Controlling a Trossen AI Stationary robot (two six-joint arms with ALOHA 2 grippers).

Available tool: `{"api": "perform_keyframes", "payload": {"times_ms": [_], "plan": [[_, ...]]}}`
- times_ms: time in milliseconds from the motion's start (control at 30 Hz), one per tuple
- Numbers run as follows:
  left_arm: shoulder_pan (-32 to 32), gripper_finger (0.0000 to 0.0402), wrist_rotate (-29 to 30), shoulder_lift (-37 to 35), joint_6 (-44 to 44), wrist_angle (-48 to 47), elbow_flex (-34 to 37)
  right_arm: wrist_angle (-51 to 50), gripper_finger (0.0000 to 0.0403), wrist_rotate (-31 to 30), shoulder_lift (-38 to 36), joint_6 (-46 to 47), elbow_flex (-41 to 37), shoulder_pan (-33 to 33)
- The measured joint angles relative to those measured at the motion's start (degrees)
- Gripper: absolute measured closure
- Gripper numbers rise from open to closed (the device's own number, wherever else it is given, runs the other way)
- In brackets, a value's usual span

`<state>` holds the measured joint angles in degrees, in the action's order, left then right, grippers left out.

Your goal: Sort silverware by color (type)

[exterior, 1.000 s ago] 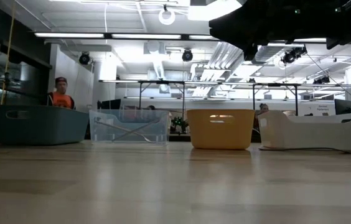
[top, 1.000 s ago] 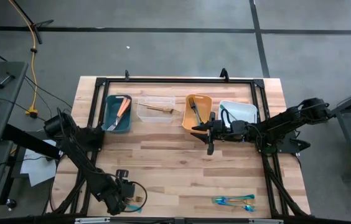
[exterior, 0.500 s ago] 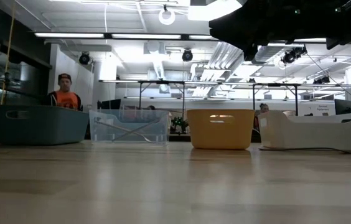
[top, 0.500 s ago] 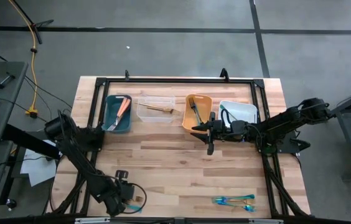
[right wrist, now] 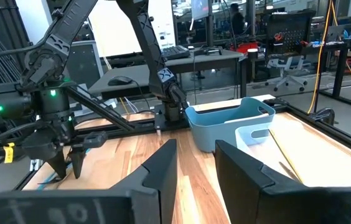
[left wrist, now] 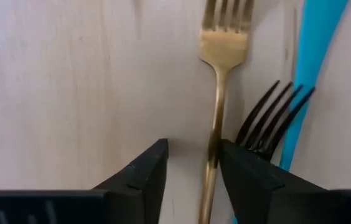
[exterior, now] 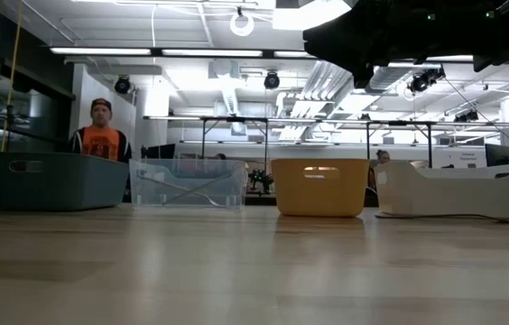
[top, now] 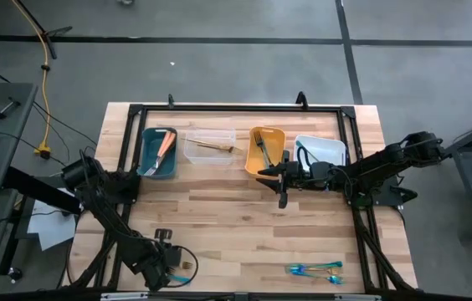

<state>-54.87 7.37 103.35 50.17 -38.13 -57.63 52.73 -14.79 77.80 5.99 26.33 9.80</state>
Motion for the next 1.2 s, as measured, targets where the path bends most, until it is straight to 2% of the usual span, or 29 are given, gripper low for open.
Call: {"api": "perform_keyframes", "payload": {"times_ms": [267, 567, 700, 867, 1033, 1200], "plan": [[2.09, 0.0387, -0.28, 0.07, 0.30, -2.40, 0.01, 0.00, 0.0299, 0.00, 0.00, -0.01, 0.00, 0.00], [5.08, 0.0396, 0.43, -1.57, -3.79, -3.51, 0.30, 0.00, 0.0299, 0.00, 0.00, -0.01, 0.00, 0.00], [7.27, 0.0396, 5.32, -5.82, -4.87, -5.71, 0.69, 0.02, 0.0299, 0.00, 0.00, -0.02, 0.00, 0.00], [10.47, 0.0398, 15.46, -13.43, -10.91, -6.27, 0.60, 0.17, 0.0299, -0.01, 0.00, -0.02, 0.00, 0.00], [16.36, 0.0398, 24.59, -20.93, -21.27, 0.71, 2.52, 0.24, 0.0299, -0.02, 0.00, -0.02, 0.00, 0.00], [23.74, 0.0398, 24.57, -26.78, -35.48, 24.60, 11.40, 0.22, 0.0299, -0.02, 0.00, -0.02, 0.00, -0.01]]}}
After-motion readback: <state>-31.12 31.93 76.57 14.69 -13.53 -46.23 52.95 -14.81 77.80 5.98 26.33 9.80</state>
